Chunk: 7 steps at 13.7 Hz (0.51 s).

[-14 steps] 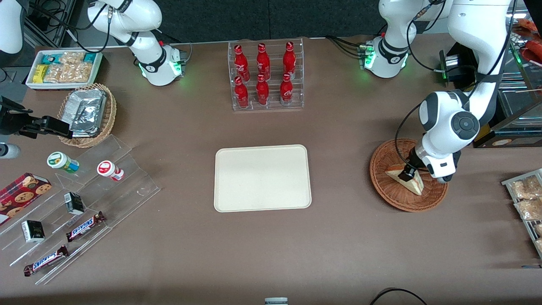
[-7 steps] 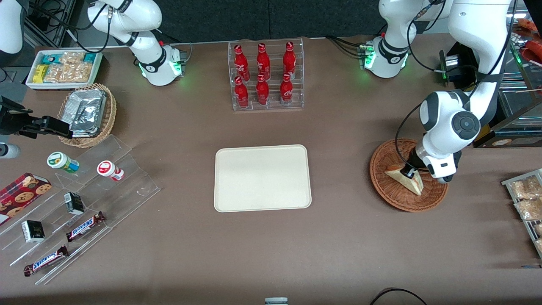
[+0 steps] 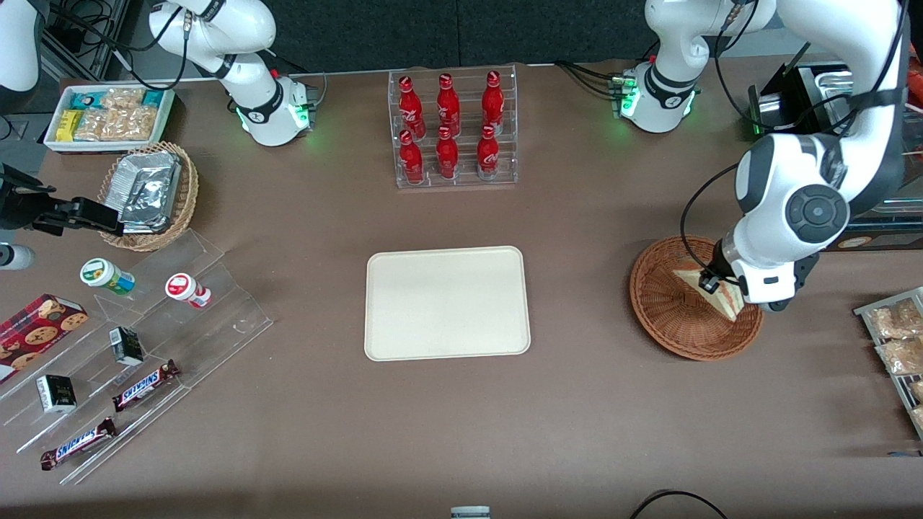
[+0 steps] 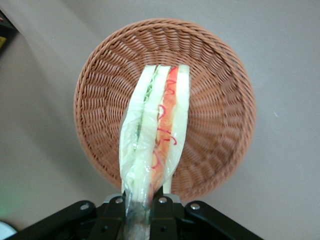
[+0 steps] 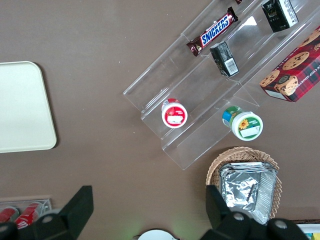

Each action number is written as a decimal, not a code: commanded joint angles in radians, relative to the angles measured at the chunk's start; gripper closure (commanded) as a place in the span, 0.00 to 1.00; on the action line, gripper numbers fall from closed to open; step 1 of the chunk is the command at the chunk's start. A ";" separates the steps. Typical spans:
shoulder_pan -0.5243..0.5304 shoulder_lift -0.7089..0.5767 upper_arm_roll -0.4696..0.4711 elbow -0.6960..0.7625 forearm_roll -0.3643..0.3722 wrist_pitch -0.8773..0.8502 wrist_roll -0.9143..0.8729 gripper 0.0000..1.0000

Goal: Place sandwich from basket to tray
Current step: 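Lift the sandwich out of the basket and carry it toward the cream tray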

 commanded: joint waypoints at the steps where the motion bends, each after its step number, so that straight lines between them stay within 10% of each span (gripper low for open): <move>1: -0.093 0.007 0.001 0.107 0.016 -0.125 0.015 1.00; 7: -0.317 0.065 0.001 0.316 -0.003 -0.218 -0.004 1.00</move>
